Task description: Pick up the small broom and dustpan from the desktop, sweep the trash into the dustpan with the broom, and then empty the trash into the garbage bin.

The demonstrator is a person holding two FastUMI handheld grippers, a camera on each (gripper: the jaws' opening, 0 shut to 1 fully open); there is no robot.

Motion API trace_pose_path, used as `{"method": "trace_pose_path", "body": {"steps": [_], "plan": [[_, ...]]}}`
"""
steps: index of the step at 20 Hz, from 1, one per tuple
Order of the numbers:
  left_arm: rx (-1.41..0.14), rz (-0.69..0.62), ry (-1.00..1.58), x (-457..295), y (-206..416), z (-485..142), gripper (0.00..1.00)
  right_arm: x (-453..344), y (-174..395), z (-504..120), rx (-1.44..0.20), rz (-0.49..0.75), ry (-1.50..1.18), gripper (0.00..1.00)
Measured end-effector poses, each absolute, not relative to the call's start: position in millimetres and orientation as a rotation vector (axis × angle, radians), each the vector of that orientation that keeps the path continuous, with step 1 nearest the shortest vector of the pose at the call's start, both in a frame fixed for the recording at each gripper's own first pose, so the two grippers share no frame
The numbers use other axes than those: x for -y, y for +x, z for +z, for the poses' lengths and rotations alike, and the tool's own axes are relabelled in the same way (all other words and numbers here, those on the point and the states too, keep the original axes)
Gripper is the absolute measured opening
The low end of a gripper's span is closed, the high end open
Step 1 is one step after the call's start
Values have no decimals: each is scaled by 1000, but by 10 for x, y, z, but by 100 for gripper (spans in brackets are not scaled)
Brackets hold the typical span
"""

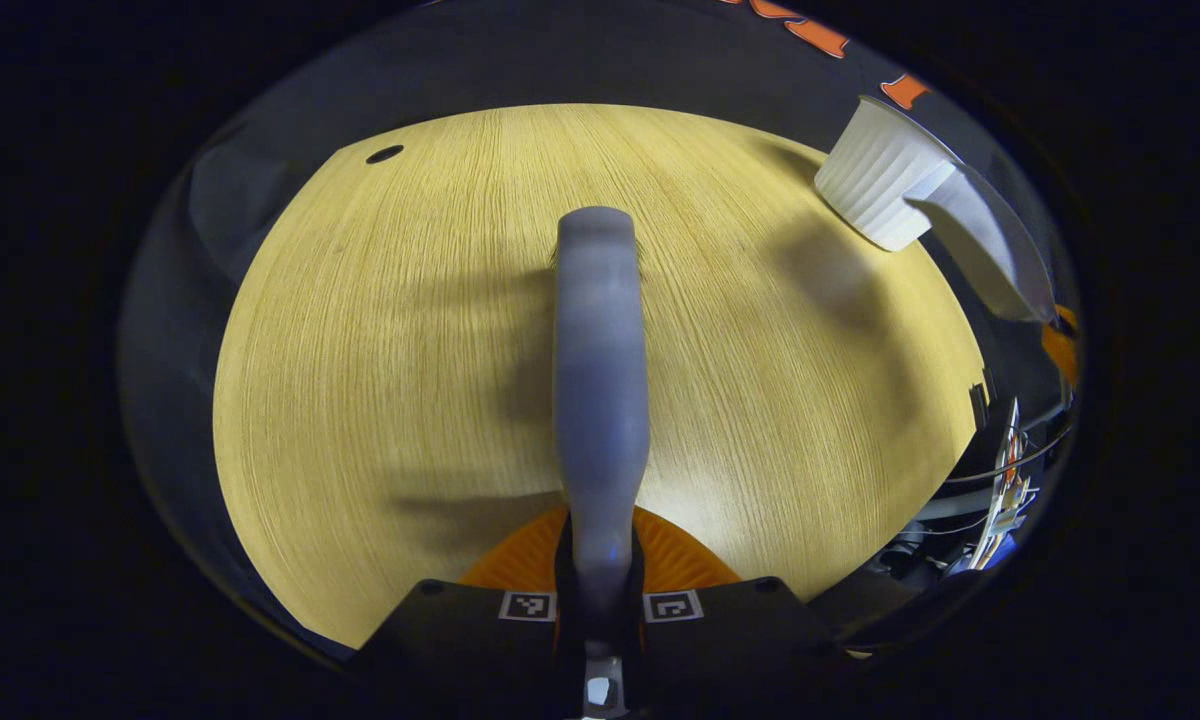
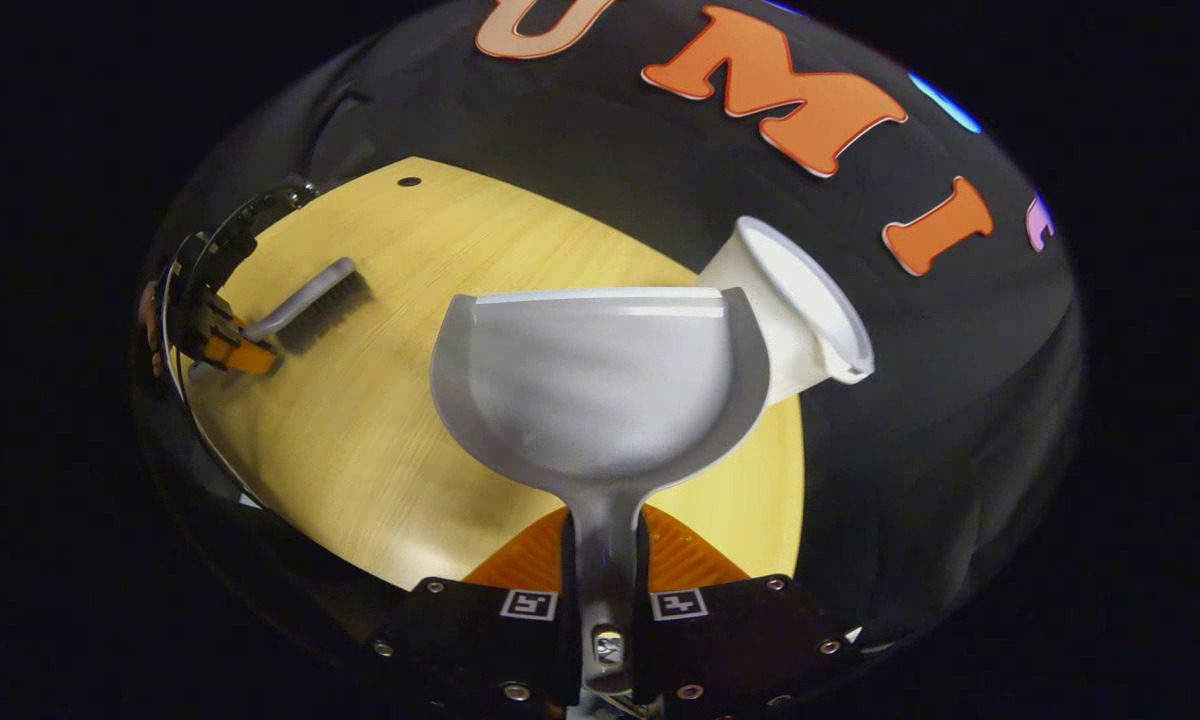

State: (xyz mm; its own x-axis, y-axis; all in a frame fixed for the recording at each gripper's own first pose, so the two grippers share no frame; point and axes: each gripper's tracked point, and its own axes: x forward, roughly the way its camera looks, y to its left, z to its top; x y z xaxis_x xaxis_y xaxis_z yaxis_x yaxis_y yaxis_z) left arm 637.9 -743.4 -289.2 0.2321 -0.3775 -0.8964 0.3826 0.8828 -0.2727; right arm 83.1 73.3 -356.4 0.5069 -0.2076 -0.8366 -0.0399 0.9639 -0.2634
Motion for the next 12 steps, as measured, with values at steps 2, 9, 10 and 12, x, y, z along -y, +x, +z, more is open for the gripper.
{"method": "trace_pose_path", "body": {"steps": [2,9,10,12], "plan": [[-1230,-511,-18,7070,6373,-2736,17,-851,847,-3782,-1071,-77,-207,20],[-1266,-373,-113,7369,6045,-2885,17,-1101,828,-4292,-1169,-18,0,20],[-1263,-366,-104,7520,6072,-2641,17,-1107,830,-4287,-1181,-20,14,20],[-1267,-348,-90,7486,6006,-2815,17,-1105,805,-4312,-1203,-19,24,20]]}}
